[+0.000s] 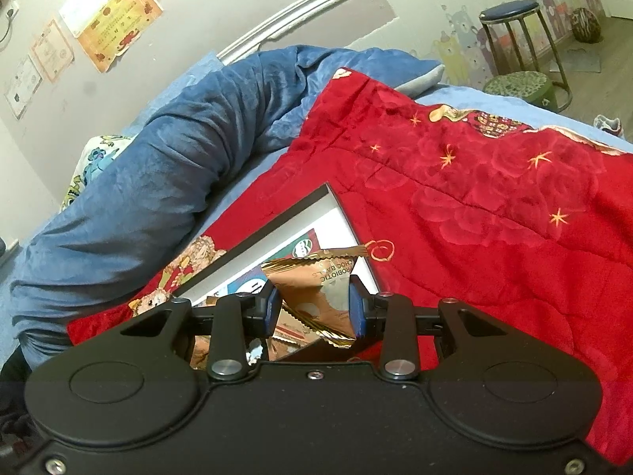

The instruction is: Organize objects

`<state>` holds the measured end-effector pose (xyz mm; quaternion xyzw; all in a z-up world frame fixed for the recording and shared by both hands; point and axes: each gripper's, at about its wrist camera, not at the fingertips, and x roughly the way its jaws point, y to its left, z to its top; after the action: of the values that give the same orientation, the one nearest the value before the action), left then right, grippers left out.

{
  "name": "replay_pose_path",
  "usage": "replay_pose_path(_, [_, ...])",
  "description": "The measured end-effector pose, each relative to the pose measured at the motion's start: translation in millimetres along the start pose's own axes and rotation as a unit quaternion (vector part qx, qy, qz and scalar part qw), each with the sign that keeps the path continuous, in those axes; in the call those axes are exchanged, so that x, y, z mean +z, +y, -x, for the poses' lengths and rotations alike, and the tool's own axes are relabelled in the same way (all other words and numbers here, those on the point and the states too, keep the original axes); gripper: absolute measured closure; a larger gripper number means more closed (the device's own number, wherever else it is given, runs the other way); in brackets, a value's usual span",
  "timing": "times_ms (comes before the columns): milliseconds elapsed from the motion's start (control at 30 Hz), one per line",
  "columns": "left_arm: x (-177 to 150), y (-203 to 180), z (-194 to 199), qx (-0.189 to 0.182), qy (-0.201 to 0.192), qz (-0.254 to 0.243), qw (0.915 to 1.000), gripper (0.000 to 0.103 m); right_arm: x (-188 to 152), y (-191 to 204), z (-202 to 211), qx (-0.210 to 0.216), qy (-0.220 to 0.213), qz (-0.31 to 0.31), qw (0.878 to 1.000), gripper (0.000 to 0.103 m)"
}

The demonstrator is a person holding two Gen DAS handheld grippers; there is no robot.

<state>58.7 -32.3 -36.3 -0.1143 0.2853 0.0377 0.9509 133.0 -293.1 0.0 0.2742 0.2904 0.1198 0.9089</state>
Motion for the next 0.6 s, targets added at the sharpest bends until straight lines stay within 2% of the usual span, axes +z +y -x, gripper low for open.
replay_pose_path(200, [13, 7, 12, -0.005, -0.048, 0.015, 0.9987, 0.092, 7, 7, 3, 0.033, -0.016, 0.009, 0.999, 0.069])
replay_pose_path(333, [28, 15, 8, -0.006, -0.058, 0.037, 0.9977, 0.092, 8, 13, -7, 0.046, -0.02, 0.013, 0.999, 0.069])
replay_pose_path(600, [46, 35, -9, 0.021, -0.074, 0.064, 0.9949, 0.092, 10, 10, -34, 0.034, -0.022, 0.018, 0.999, 0.069])
